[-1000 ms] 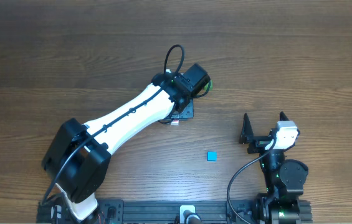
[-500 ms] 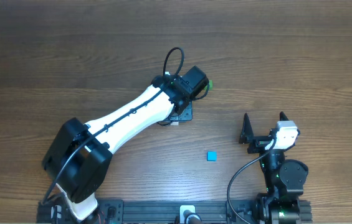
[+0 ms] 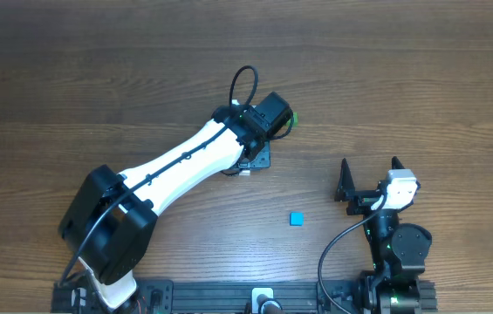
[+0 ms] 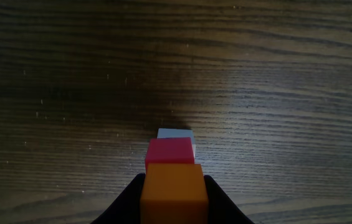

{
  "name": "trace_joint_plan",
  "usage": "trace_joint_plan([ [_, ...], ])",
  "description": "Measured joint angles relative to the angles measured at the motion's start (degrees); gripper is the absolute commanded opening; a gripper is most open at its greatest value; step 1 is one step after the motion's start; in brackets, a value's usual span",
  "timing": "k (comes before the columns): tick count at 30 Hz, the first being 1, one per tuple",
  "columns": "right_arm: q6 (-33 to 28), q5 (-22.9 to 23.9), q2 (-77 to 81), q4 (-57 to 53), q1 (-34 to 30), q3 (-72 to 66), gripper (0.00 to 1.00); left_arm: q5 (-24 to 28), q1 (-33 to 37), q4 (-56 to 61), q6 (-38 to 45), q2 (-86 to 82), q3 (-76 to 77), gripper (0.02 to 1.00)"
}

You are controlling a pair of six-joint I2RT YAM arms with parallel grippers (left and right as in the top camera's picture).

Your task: Stack Cubes

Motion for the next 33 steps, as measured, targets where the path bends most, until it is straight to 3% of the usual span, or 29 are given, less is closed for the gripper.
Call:
trace_joint_plan([
  [33, 0.0, 0.0, 0.0, 0.0, 0.0, 0.0, 0.993, 0.0, 0.0, 0.3, 0.0, 0.0, -0.7, 0.18],
])
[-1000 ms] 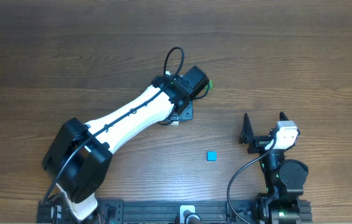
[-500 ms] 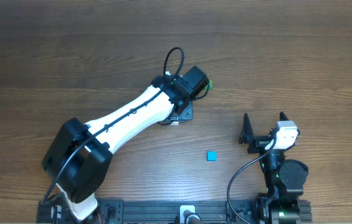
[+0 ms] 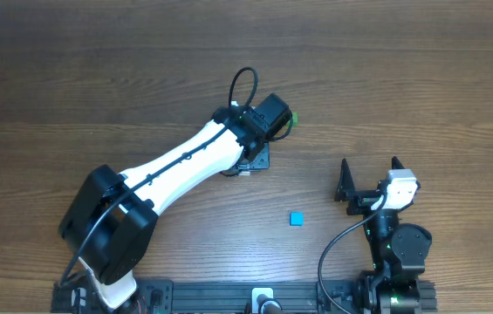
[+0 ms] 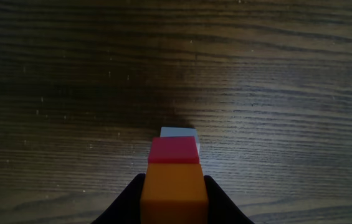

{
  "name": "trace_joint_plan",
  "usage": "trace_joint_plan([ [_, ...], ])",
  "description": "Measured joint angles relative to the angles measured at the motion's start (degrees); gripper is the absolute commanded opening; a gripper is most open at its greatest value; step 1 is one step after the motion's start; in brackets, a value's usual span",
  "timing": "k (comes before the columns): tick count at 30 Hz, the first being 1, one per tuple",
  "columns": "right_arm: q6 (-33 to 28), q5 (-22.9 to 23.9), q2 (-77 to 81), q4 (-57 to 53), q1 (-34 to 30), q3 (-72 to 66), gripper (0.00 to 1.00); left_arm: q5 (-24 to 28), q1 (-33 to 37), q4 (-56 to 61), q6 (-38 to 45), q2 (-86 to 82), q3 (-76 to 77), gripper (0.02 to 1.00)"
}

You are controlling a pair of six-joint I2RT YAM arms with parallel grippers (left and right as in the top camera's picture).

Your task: Stack Cubes

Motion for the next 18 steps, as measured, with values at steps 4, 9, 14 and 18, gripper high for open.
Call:
trace_joint_plan([
  [4, 0.0, 0.0, 0.0, 0.0, 0.0, 0.0, 0.993, 0.0, 0.0, 0.2, 0.0, 0.0, -0.1, 0.213],
  [9, 0.0, 0.0, 0.0, 0.0, 0.0, 0.0, 0.991, 0.0, 0.0, 0.4, 0.0, 0.0, -0.1, 0.272],
  [14, 0.0, 0.0, 0.0, 0.0, 0.0, 0.0, 0.991, 0.0, 0.0, 0.4, -0.1, 0.0, -0.1, 0.347],
  [18, 0.0, 0.0, 0.0, 0.0, 0.0, 0.0, 0.993, 0.0, 0.0, 0.6, -0.2, 0.0, -0.1, 0.397],
])
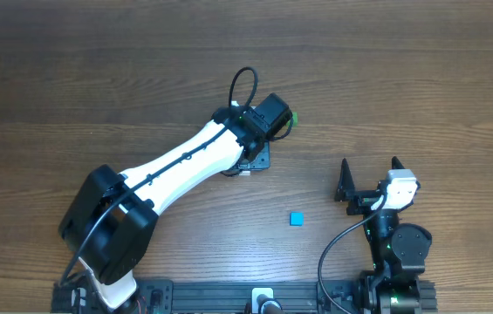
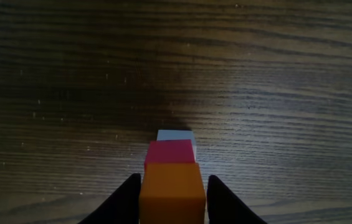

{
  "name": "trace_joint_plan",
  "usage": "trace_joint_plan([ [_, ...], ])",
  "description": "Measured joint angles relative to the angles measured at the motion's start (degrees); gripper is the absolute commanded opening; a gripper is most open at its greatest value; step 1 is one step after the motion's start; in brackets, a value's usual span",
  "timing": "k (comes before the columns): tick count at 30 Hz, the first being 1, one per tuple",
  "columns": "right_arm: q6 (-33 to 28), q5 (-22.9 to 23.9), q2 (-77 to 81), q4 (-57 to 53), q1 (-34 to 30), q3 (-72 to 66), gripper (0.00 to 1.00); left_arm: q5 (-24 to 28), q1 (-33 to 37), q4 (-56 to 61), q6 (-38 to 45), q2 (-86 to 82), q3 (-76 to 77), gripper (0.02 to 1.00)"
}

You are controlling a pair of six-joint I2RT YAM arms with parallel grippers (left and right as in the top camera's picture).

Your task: Stack Cubes

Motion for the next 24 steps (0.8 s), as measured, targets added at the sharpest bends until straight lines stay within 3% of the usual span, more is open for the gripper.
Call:
trace_joint_plan([
  [3, 0.0, 0.0, 0.0, 0.0, 0.0, 0.0, 0.993, 0.0, 0.0, 0.0, 0.1, 0.0, 0.0, 0.577],
  [8, 0.0, 0.0, 0.0, 0.0, 0.0, 0.0, 0.993, -0.1, 0.0, 0.2, -0.2, 0.0, 0.0, 0.987],
  [16, 0.0, 0.0, 0.0, 0.0, 0.0, 0.0, 0.993, -0.3, 3.2, 3.1, -0.4, -4.4, -0.6, 1.0],
  [24, 0.0, 0.0, 0.0, 0.0, 0.0, 0.0, 0.993, -2.7, 13.6, 10.4, 5.0, -28.4, -1.2, 0.998],
])
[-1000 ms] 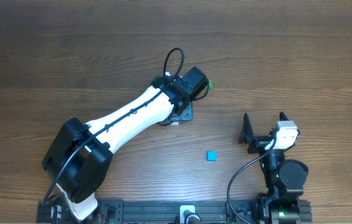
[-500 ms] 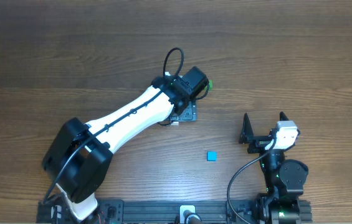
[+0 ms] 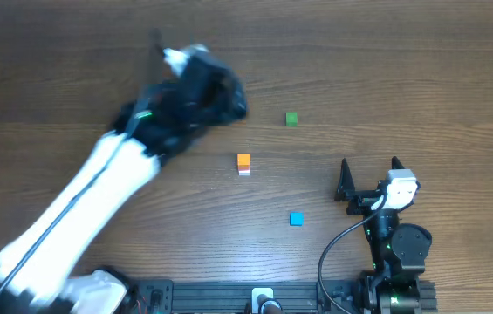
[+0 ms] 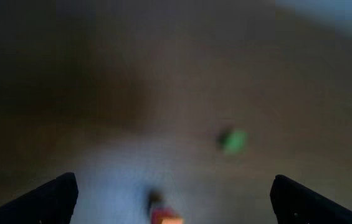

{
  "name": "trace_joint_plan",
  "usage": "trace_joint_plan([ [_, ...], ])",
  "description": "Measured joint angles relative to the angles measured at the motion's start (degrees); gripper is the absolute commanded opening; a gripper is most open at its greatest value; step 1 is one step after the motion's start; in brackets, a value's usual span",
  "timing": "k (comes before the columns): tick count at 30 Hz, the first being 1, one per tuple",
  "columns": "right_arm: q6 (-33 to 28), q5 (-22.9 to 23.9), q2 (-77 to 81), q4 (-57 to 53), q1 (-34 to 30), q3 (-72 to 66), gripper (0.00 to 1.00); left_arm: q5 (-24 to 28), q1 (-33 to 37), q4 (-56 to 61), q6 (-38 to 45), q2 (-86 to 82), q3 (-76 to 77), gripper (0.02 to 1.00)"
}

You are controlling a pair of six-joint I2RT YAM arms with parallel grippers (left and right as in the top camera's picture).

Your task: Stack Cubes

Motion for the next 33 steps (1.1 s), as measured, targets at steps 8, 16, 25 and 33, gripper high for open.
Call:
trace_joint_plan([
  [8, 0.0, 0.0, 0.0, 0.0, 0.0, 0.0, 0.993, 3.0, 17.9, 18.4, 11.7, -28.6, -13.3, 0.998],
  [16, 0.0, 0.0, 0.0, 0.0, 0.0, 0.0, 0.991, 6.5, 26.0, 25.5, 25.7, -49.6, -36.2, 0.998],
  [25, 0.0, 0.0, 0.0, 0.0, 0.0, 0.0, 0.991, 13.3, 29.4, 38.4, 33.7, -66.2, -60.3, 0.998],
  [33, 0.0, 0.0, 0.0, 0.0, 0.0, 0.0, 0.991, 17.6, 29.6, 47.9, 35.6, -73.7, -74.0, 0.998],
])
